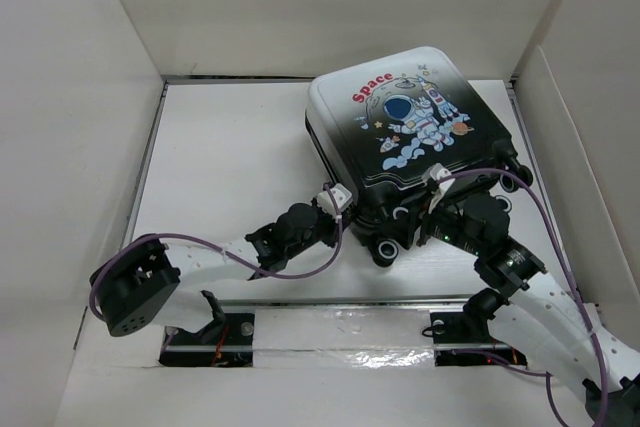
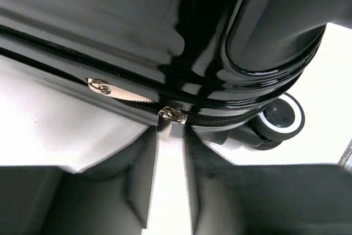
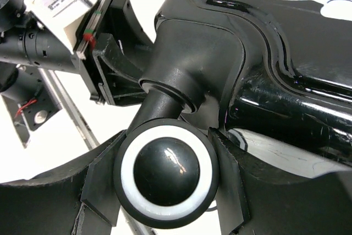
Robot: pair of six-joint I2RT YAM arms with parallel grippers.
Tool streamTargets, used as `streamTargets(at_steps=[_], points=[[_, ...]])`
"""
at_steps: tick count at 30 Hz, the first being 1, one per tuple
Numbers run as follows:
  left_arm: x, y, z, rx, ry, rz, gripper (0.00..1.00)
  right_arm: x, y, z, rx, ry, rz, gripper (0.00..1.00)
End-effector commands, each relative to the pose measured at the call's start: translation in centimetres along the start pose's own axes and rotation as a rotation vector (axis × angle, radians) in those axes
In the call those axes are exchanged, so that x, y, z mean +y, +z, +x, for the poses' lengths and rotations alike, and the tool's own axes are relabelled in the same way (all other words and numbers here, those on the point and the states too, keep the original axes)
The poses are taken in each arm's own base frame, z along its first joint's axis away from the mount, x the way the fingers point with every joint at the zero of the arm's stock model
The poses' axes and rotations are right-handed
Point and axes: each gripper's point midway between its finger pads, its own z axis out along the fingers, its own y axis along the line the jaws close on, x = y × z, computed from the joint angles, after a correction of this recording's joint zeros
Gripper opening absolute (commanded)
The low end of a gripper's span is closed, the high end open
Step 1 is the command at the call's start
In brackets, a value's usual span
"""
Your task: Pack the luggage
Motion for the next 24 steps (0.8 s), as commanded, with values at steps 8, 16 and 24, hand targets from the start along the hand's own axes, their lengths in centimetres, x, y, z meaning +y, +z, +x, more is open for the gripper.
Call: streamTargets(at_steps=[8,16,24], points=[[3.0,0.1,-5.7,-0.200,-0.024,-0.186,0.00,0.0,-0.5,-3.5,-0.129,-0.034,0.010,0.00],[7.3,-0.2,-5.0,-0.185,-0.049,-0.385,0.00,1.0,0.1,-2.6,-0.096,-0.031,-0.065,0.00],[14.0,-0.1,-6.4,-0.245,-0.181,-0.561,0.00,3.5,1.0,-2.3,-0.074,-0.047,-0.126,0.00]])
